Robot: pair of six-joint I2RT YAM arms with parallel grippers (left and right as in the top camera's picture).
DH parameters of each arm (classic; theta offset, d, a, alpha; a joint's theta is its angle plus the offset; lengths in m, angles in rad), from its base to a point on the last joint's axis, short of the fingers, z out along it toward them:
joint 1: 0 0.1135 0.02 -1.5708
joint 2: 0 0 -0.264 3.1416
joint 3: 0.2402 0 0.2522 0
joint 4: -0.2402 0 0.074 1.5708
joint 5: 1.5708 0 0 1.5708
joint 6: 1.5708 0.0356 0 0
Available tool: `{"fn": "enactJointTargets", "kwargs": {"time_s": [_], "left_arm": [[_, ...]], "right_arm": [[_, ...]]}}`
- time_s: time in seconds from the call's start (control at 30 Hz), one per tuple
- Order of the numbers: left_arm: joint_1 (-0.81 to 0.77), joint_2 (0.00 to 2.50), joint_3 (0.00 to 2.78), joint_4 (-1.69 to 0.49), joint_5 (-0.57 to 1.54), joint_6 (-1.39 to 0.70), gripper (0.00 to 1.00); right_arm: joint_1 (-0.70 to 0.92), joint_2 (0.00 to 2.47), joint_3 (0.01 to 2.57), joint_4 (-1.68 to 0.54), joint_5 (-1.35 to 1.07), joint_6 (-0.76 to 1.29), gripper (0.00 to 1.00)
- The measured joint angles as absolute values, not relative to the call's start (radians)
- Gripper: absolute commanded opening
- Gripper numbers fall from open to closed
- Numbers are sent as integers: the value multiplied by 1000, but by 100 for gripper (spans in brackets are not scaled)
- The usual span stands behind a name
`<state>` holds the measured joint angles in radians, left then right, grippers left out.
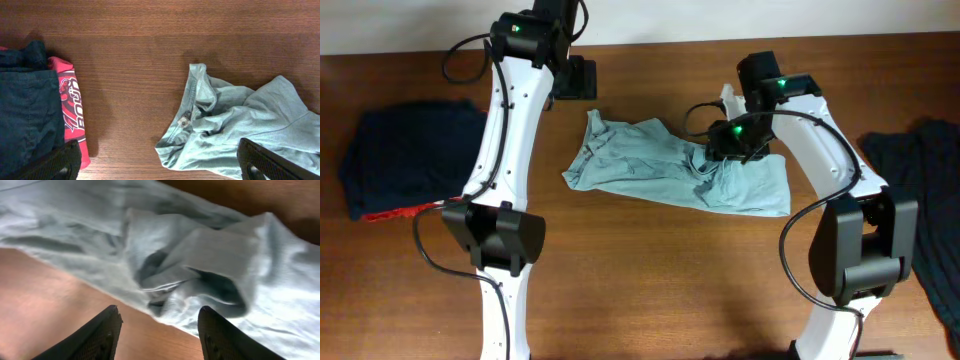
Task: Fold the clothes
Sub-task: 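Fold the right end leftward over the strip with the right gripper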
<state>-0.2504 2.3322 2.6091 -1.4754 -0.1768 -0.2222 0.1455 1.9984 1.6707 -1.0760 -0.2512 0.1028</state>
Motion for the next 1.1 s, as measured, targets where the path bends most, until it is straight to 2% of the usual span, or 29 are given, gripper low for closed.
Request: {"fn": "enactJointTargets", "kwargs": {"time_s": [0.33, 0.57, 0.63, 0.7, 0.87, 0.9, 1.1], "left_arm": [[-250, 2332, 2609, -1475, -177, -222, 99], [-250, 2332, 2609, -1475, -177, -222, 99], [-250, 2332, 2609, -1475, -177, -222, 99], [-250, 2332, 2609, -1475, -177, -222, 99], [-250, 2332, 2609, -1475, -177, -222, 99], [-250, 2332, 2609, -1475, -177, -222, 99], [-250, 2332, 2609, -1471, -177, -222, 99]], "right_arm": [[146, 1998, 1671, -1093, -70, 214, 53], [146, 1998, 1671, -1077, -19, 243, 38], [146, 1998, 1671, -1073, -14, 254, 28], [146, 2000, 1671, -1067, -10, 256, 23], [155, 2020, 1671, -1055, -3, 261, 21], [159, 2030, 1671, -1050, -3, 262, 4], [177, 2075, 1671, -937, -49, 265, 3]]}}
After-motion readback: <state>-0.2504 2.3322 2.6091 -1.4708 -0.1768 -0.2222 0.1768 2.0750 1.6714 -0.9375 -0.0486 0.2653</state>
